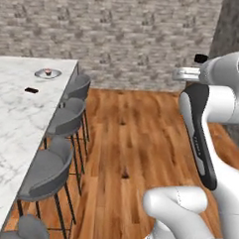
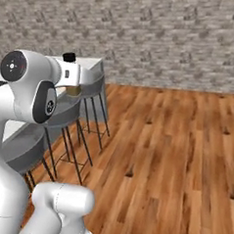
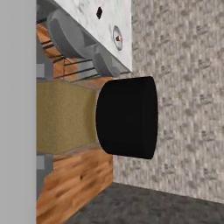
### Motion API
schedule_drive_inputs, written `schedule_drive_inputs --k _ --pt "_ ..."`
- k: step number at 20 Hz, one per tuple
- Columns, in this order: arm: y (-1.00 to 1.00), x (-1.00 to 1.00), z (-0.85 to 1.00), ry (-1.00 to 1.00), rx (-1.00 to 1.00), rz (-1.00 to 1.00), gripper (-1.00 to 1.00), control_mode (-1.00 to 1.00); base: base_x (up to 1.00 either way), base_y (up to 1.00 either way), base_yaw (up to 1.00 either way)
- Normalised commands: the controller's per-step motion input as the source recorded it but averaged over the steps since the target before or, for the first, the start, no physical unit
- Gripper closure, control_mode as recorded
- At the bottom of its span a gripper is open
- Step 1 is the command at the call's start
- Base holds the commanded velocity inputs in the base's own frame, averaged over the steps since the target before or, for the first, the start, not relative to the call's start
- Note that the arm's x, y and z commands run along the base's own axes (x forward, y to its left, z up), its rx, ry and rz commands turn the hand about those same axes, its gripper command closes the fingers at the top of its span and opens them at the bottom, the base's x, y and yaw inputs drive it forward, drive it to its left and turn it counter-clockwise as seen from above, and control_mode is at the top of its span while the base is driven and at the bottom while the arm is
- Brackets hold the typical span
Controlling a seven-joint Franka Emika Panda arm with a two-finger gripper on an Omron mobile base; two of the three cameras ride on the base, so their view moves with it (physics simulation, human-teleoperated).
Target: Take the cinnamon bottle from the cabinet and place it on the dining table, next to the plate with the cupcake. Then take the chocolate from the dining counter and place it on the cupcake plate.
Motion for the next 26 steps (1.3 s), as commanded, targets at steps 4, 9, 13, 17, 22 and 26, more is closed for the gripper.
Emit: schedule_drive_inputs --k 4,9,13,17,22,26 --pt "0.0 0.0 0.0 0.0 0.0 0.0 1.0 1.0 1.0 -0.63 0.38" --pt "0.0 0.0 0.0 0.0 0.0 0.0 1.0 1.0 1.0 -0.62 0.41" --pt "0.0 0.0 0.0 0.0 0.0 0.0 1.0 1.0 0.91 -0.6 0.47" --pt "0.0 0.0 0.0 0.0 0.0 0.0 1.0 1.0 0.8 -0.54 0.55" --pt "0.0 0.0 0.0 0.0 0.0 0.0 1.0 1.0 0.63 -0.57 0.58" --pt "0.0 0.0 0.0 0.0 0.0 0.0 1.0 1.0 0.55 -0.59 0.59"
